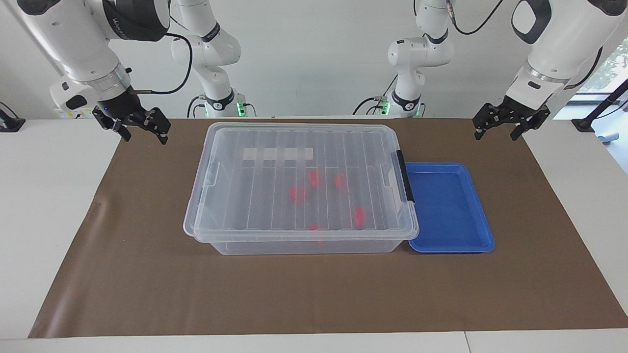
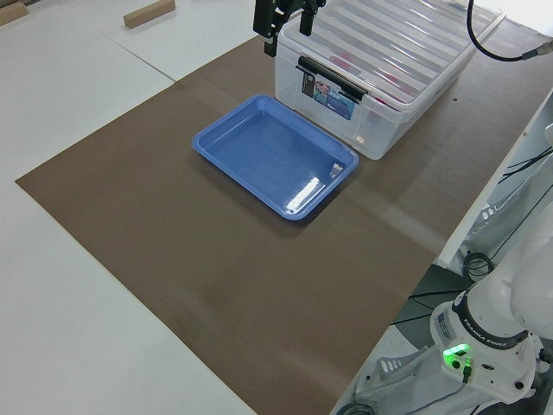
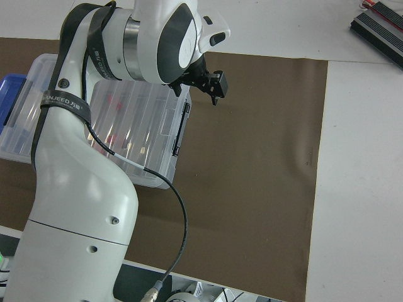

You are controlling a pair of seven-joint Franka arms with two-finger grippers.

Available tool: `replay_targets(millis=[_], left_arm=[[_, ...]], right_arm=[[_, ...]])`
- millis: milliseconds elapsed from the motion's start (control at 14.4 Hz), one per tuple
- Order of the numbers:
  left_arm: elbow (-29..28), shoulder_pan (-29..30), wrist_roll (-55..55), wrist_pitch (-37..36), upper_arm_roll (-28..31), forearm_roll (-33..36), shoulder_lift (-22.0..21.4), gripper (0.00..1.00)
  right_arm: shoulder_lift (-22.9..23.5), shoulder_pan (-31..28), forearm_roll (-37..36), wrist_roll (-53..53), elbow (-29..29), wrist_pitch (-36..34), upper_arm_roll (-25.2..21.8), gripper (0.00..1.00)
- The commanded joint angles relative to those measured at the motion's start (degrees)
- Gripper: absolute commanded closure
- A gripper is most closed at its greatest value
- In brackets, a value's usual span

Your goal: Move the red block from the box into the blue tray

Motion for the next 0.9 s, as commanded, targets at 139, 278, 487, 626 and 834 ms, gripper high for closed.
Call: replay_targets(millis=[139, 278, 487, 626, 834], left_arm=[[-1.4, 0.6, 0.6, 0.0, -0.2, -0.8, -1.3, 0.00], [-1.4, 0.6, 0.6, 0.0, -0.2, -0.8, -1.3, 0.00], [-1.4, 0.6, 0.6, 0.0, -0.2, -0.8, -1.3, 0.00], [-1.4, 0.6, 0.6, 0.0, -0.2, -0.8, -1.3, 0.00], [-1.4, 0.6, 0.6, 0.0, -0.2, -0.8, -1.3, 0.00]], right_arm=[[-0.5, -0.5, 0.4, -0.9, -0.4, 0.2, 0.2, 0.00], [-0.5, -0.5, 0.5, -0.8, -0.5, 0.5, 0.2, 0.00], [-1.1, -0.8, 0.5, 0.0, -2.2, 2.0, 0.3, 0.00], [-1.9, -0.6, 0.5, 1.1, -4.8, 6.1, 1.2, 0.00], [-1.4, -0.2, 0.5, 4.0, -5.8, 8.8, 3.4, 0.00]])
